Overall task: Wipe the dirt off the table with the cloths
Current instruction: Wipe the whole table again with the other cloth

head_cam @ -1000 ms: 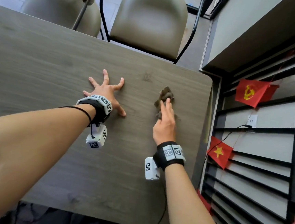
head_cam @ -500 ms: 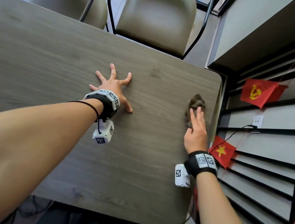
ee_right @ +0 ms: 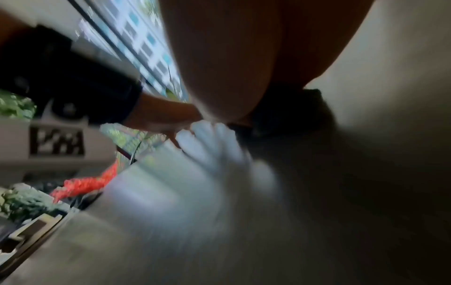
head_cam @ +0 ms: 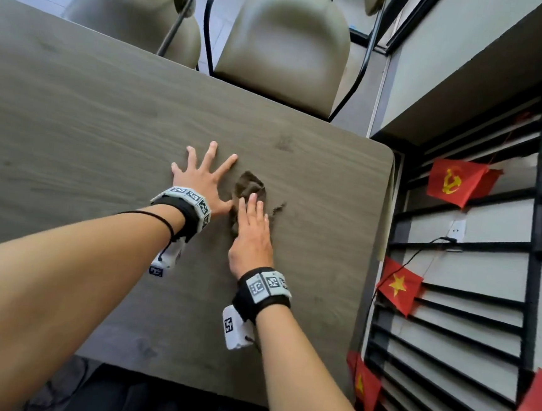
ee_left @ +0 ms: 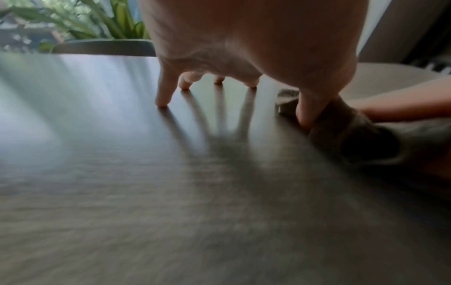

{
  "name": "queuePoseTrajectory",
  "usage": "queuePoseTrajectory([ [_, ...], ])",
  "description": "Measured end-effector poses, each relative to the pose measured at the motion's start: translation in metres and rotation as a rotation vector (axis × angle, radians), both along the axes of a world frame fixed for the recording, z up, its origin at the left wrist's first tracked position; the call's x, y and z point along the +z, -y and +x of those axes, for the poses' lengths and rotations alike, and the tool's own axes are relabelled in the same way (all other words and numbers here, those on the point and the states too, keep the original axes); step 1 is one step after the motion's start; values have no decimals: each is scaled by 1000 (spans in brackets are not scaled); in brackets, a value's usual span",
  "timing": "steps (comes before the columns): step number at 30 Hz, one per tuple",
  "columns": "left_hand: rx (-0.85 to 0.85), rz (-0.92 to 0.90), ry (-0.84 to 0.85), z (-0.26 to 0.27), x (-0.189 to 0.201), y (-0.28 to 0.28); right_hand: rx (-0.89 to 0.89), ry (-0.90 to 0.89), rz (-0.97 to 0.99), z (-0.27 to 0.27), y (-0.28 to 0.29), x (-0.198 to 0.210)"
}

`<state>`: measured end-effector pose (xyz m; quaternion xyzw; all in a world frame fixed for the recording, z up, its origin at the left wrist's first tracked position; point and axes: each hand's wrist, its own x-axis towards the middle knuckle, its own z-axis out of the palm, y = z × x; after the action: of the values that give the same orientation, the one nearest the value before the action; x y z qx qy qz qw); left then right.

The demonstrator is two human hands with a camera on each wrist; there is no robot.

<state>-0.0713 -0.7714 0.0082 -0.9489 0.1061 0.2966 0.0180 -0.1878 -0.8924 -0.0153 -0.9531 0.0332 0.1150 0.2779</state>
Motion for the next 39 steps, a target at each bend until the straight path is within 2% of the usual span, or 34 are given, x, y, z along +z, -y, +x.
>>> queuePoseTrajectory([
  [2,-51,30,64,-8,-6,-10,11,4,-12,-4,-4,-4],
  [5,-70,21,88,-11,-11,-14,74,34,-21,-5,30,-10],
  [12,-76,32,115,-12,-12,-14,-311,30,-116,-37,177,-18],
  [15,-65,27,84,-9,-8,-14,-412,-32,-88,-34,195,-16],
  [18,-40,12,45,-8,-4,-11,-534,-67,-7,-16,171,-4],
  [20,-22,8,25,-7,0,-10,-556,-20,92,-6,127,4],
  [23,-15,24,22,-7,3,-11,-309,-2,250,-12,25,11],
  [25,-19,18,33,-8,3,-12,-101,-76,194,-32,-31,9],
  [27,-11,2,30,-9,2,-12,-28,-90,82,-44,-48,2],
  [31,-3,6,2,-9,3,-11,64,16,5,-46,7,-9],
  [36,-15,7,14,-9,1,-14,-214,-12,-120,-63,141,-14],
  [39,-22,2,25,-8,-1,-14,-256,-93,-147,-72,195,-9],
])
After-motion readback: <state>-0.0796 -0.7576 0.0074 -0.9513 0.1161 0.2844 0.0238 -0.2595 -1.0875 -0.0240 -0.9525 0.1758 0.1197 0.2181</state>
